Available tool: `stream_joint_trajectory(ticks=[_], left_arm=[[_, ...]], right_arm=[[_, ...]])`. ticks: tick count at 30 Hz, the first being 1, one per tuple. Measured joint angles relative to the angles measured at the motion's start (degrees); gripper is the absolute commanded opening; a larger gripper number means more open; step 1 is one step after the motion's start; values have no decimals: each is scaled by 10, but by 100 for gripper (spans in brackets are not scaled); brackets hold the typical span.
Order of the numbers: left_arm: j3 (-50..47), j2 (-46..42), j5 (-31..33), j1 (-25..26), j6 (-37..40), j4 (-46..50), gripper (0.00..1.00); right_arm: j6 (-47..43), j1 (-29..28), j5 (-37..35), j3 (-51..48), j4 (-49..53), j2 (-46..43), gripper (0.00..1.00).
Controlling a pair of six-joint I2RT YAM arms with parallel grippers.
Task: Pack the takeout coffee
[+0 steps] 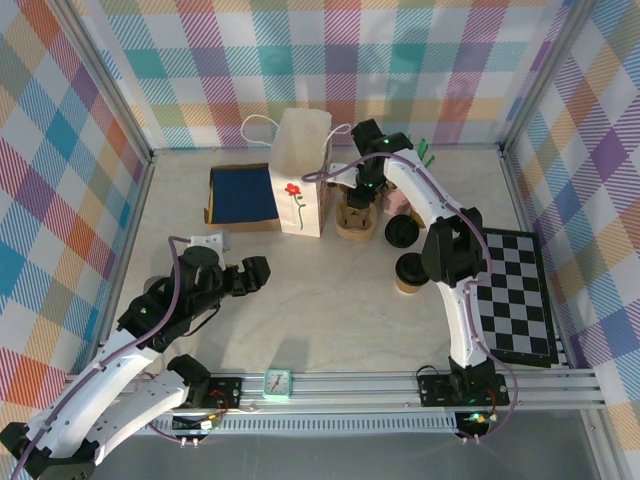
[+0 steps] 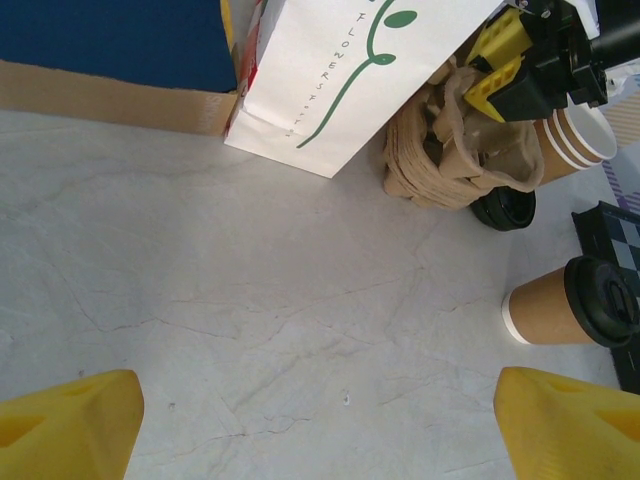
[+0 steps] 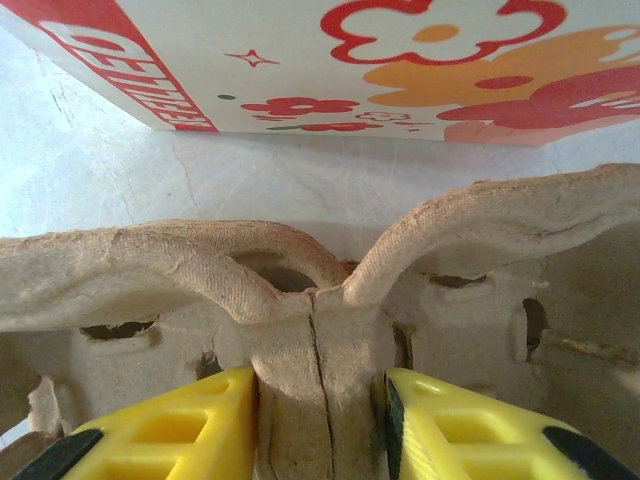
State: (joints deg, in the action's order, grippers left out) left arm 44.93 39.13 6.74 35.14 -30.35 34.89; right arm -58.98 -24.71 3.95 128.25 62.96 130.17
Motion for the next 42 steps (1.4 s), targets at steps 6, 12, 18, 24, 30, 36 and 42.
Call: stream_joint_trajectory(ticks=[6,12,18,24,30,36,42], left_arm=[[0,-1,0,0,0,1,91],[6,-9,0,0,0,13,90],[32,-17,5,0,5,21,90],[50,-9,15,0,17,26,90],[95,37,14,0,19,21,90],[163,120,15,0,26,11,90],[302,250,33,-9,45,25,89]], right_arm=[[2,-3,0,-2,-2,0,31],[7,-11,-9,-20,-12,-12,29],[18,-25,-22,-48,-13,-59,28],[42,-45,-35,-112,-17,-144,27],[73,-64,-35,-217,-33,-253,28],[114,-83,-25,-313,-60,-362,28],[159,-93,11,-377,-86,-455,30]])
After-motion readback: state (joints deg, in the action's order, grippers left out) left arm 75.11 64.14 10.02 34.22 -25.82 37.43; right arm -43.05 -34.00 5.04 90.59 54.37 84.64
